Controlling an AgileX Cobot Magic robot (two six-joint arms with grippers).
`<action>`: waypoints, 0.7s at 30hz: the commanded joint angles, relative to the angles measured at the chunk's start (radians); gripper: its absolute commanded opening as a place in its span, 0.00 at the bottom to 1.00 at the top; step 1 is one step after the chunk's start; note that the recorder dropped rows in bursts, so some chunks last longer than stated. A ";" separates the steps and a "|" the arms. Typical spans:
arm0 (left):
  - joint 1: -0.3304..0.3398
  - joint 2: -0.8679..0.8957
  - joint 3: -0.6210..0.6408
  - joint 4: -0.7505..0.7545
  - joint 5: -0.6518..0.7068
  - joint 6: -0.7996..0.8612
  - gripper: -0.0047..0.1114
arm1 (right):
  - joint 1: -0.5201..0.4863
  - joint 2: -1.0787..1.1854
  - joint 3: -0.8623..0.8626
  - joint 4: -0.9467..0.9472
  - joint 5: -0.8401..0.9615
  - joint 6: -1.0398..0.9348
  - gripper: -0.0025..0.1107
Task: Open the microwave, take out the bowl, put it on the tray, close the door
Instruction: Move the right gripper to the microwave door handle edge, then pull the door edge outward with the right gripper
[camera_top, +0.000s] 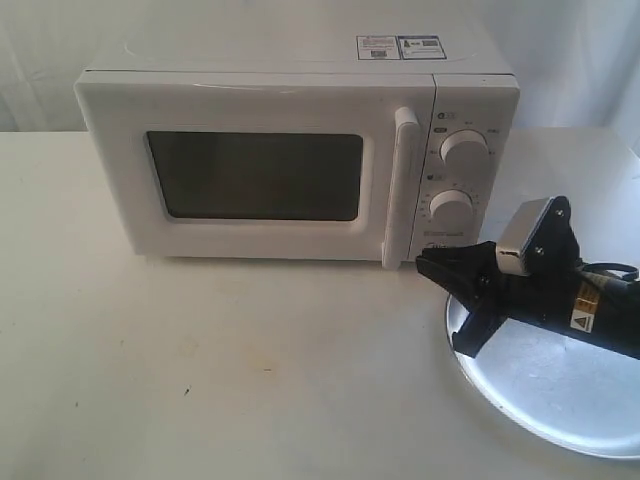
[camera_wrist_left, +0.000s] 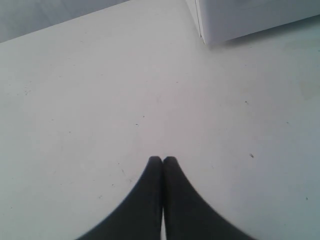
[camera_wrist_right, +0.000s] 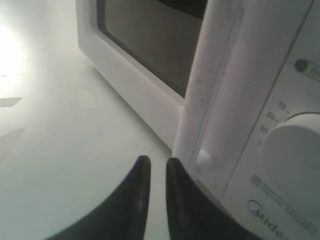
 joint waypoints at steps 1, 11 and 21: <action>-0.004 -0.003 0.002 -0.004 0.000 -0.005 0.04 | -0.002 0.009 -0.024 0.046 -0.032 -0.037 0.33; -0.004 -0.003 0.002 -0.004 0.000 -0.005 0.04 | 0.012 0.009 -0.058 0.115 -0.032 -0.005 0.58; -0.004 -0.003 0.002 -0.004 0.000 -0.005 0.04 | 0.155 0.026 -0.178 0.200 0.022 -0.009 0.58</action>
